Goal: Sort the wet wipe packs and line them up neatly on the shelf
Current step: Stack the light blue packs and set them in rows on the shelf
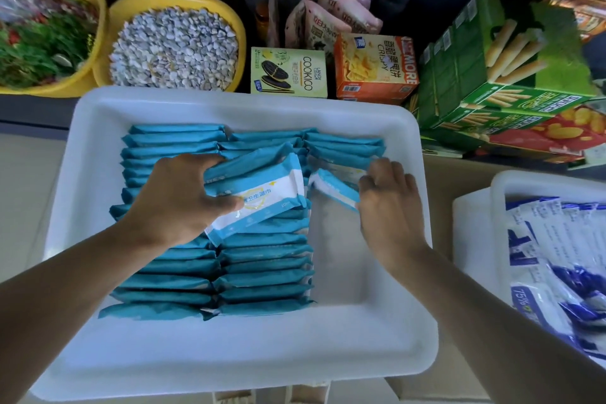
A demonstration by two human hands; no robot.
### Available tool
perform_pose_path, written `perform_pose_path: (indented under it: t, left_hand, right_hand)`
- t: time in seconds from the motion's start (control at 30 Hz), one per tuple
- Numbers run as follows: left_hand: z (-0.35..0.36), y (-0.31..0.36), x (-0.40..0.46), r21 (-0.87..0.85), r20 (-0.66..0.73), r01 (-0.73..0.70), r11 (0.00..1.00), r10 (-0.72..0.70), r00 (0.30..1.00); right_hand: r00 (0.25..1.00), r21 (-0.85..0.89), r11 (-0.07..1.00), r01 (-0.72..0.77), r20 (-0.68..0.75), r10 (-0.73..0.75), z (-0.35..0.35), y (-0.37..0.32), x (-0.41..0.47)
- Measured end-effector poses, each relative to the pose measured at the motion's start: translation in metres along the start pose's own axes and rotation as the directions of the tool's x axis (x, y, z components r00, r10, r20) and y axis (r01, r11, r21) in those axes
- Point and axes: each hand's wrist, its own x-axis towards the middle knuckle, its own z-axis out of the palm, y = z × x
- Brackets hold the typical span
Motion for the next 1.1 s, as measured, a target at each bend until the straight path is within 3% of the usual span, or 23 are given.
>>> perform_pose_path:
  t: [0.3, 0.63, 0.77, 0.93, 1.1]
  left_hand:
    - [0.000, -0.004, 0.003, -0.018, -0.017, -0.012, 1.000, 0.012, 1.000]
    - [-0.005, -0.002, -0.010, -0.055, -0.036, -0.073, 0.996, 0.071, 0.997]
    - [-0.029, 0.013, -0.027, -0.070, -0.045, -0.124, 0.990, 0.121, 0.992]
    - [-0.081, 0.037, -0.051, -0.112, 0.030, -0.135, 0.984, 0.139, 0.990]
    - [-0.173, 0.087, -0.097, -0.124, -0.045, -0.188, 0.974, 0.184, 0.982]
  right_hand:
    - [0.999, 0.032, 0.999, -0.020, -0.050, 0.021, 0.030, -0.004, 0.023]
    - [0.983, 0.090, 0.995, -0.036, 0.182, 0.019, 0.011, -0.008, 0.020]
    - [0.983, 0.136, 0.985, -0.106, 0.162, 0.084, -0.045, 0.001, 0.006]
    - [0.994, 0.263, 0.961, -0.087, 0.088, 0.066, -0.129, 0.013, -0.013]
    - [0.998, 0.356, 0.934, -0.041, -0.022, 0.052, -0.253, 0.017, -0.022]
